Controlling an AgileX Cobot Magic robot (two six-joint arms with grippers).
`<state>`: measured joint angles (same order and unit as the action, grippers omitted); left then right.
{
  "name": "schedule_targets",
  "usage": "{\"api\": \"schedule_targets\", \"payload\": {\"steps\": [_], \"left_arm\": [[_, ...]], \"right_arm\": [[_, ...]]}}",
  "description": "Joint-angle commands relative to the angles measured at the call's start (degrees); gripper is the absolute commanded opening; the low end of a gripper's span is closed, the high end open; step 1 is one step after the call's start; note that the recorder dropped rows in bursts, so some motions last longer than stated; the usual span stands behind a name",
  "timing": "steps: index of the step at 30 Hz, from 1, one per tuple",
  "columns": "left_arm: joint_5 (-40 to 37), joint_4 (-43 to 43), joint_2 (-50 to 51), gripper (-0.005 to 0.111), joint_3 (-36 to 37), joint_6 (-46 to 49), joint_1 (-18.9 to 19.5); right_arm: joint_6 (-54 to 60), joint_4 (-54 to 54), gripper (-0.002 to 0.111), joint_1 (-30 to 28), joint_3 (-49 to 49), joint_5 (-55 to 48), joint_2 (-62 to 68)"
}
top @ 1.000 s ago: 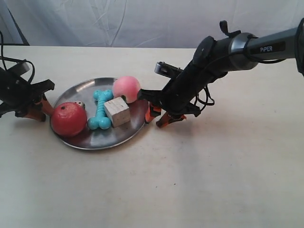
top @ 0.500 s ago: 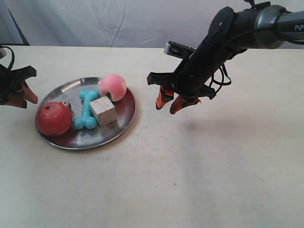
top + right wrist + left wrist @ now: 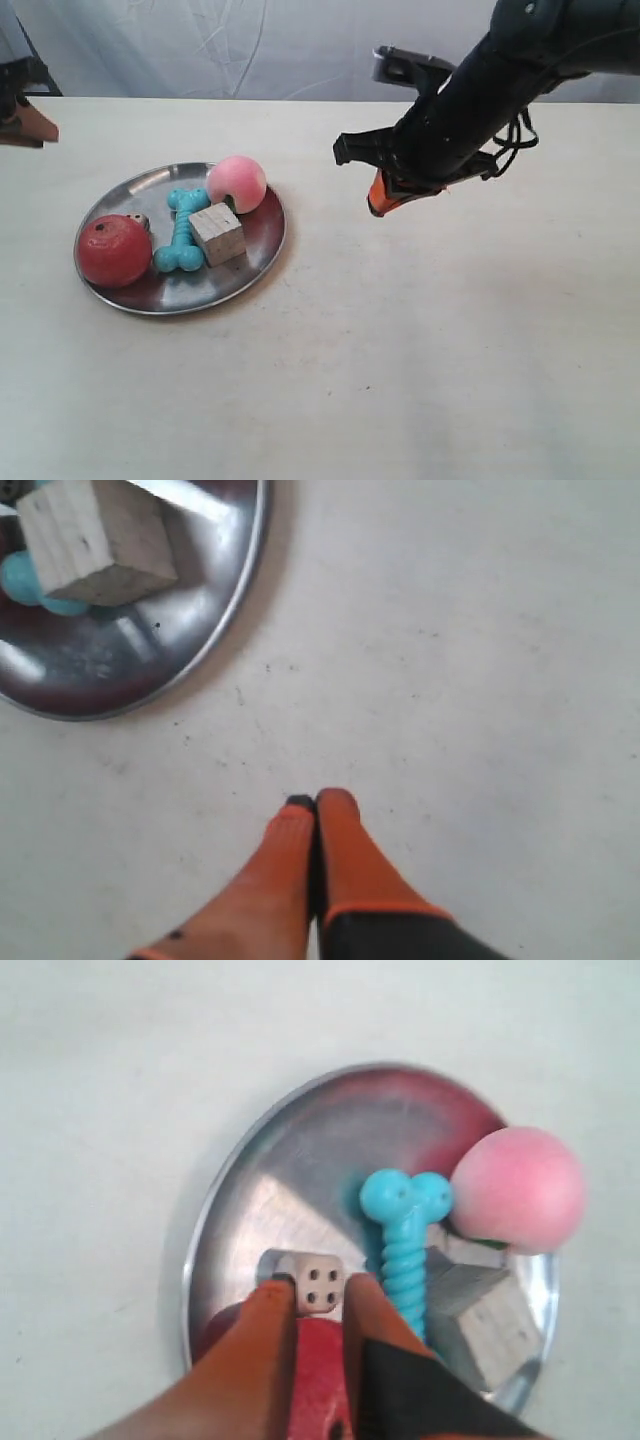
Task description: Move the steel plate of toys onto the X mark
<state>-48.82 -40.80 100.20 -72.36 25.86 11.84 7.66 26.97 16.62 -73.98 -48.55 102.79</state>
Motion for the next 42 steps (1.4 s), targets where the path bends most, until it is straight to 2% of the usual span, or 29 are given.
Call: {"api": "schedule_targets", "payload": {"steps": [1, 8, 12, 18, 22, 26, 30, 32, 34, 37, 42], "left_arm": [[0.0, -6.8, -7.7, 0.000, 1.2, 6.4, -0.5], [3.8, -18.4, -22.5, 0.000, 8.3, 21.2, -3.2], [5.6, -22.1, -31.5, 0.000, 12.8, 26.6, -6.9], [4.7, -21.6, -38.5, 0.000, 16.4, 26.7, -15.1], [4.5, -21.3, -41.7, 0.000, 17.3, 26.4, -19.2], [3.9, -21.0, -43.7, 0.000, 17.4, 22.4, -21.0], [2.6, -21.2, -46.0, 0.000, 17.5, 20.6, -21.2], [0.6, -21.1, -47.8, 0.000, 17.5, 19.7, -21.2], [-1.9, -19.5, -50.1, 0.000, 17.5, 18.7, -21.2], [-3.0, -19.0, -52.7, 0.000, 17.5, 15.9, -21.2], [-4.0, -18.9, -53.2, 0.000, 18.2, 15.0, -21.2]], "right_arm": [[0.4, -2.9, 0.000, 3.4, 6.0, 5.2, -11.1], [0.3, -4.6, 0.000, 12.1, 16.4, 19.3, -28.1], [0.3, -4.6, 0.000, 17.1, 19.6, 22.0, -36.6], [0.3, 5.2, 0.000, 20.1, 19.9, 12.9, -44.3], [0.3, 8.5, 0.000, 20.1, 19.9, 12.0, -46.3], [0.3, 8.5, 0.000, 20.1, 19.9, 12.0, -47.2], [0.3, 7.5, 0.000, 19.7, 19.9, 11.5, -49.1], [0.3, 8.7, 0.000, 16.8, 19.9, 11.3, -53.7], [0.3, 9.7, 0.000, 9.5, 19.9, 11.5, -60.9], [0.3, 9.4, 0.000, -4.5, 19.9, 15.8, -73.5], [0.0, 9.5, 0.000, -19.5, 19.9, 17.4, -84.4]]}}
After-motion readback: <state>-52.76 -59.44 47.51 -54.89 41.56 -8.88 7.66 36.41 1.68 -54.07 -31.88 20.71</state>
